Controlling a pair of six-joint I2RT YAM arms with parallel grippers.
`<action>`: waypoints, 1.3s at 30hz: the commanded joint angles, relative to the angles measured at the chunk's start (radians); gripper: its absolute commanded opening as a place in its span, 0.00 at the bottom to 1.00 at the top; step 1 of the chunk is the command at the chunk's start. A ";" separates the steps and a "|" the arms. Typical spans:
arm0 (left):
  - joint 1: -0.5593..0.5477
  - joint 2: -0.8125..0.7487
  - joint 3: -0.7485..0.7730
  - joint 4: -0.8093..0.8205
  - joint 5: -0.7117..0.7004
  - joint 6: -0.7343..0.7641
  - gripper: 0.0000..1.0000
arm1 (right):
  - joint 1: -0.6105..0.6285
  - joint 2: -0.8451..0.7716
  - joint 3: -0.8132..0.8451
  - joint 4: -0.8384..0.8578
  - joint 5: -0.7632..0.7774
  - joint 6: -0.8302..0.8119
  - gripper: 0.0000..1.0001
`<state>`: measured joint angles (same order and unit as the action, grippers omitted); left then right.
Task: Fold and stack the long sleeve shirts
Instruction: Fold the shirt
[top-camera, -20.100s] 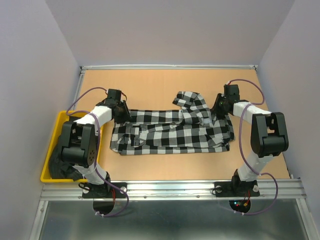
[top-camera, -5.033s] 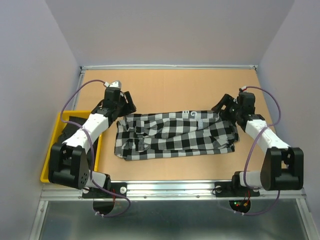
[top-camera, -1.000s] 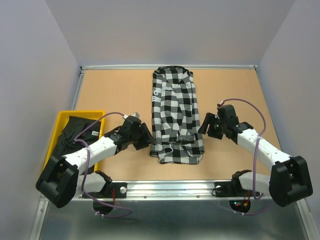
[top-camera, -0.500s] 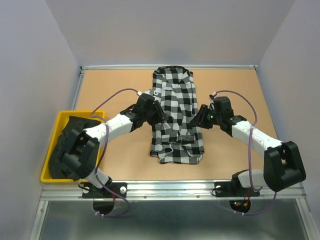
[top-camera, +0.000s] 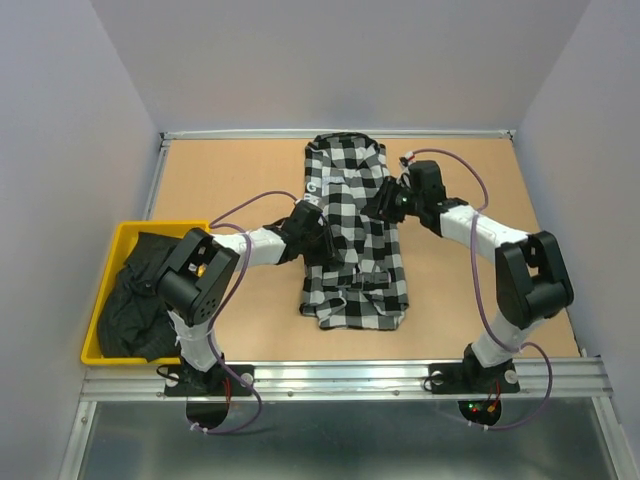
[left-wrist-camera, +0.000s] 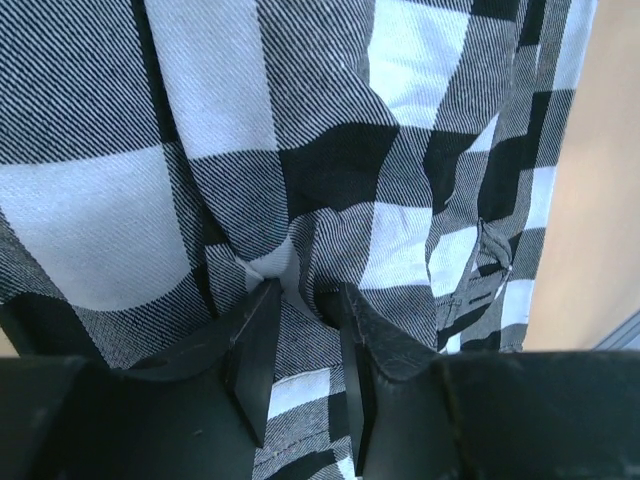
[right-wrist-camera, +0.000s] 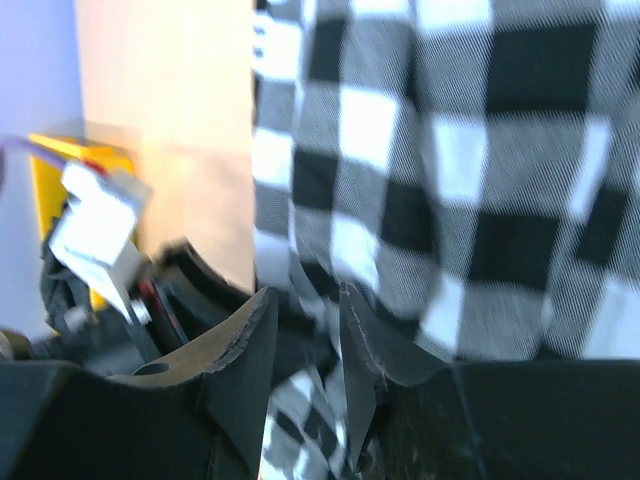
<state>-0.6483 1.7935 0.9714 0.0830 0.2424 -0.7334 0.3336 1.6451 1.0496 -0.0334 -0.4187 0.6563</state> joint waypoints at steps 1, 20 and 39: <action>-0.008 -0.043 -0.066 -0.045 0.017 0.057 0.41 | 0.030 0.090 0.139 0.124 -0.060 0.023 0.36; -0.005 -0.057 -0.119 -0.081 -0.032 0.062 0.41 | 0.004 0.415 0.024 0.438 -0.120 0.074 0.32; -0.005 -0.261 -0.053 -0.224 -0.081 0.049 0.62 | -0.015 -0.022 -0.151 0.158 0.104 -0.090 0.59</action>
<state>-0.6483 1.6493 0.8783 -0.0200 0.2222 -0.6960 0.3264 1.7462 0.9455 0.2401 -0.4347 0.6472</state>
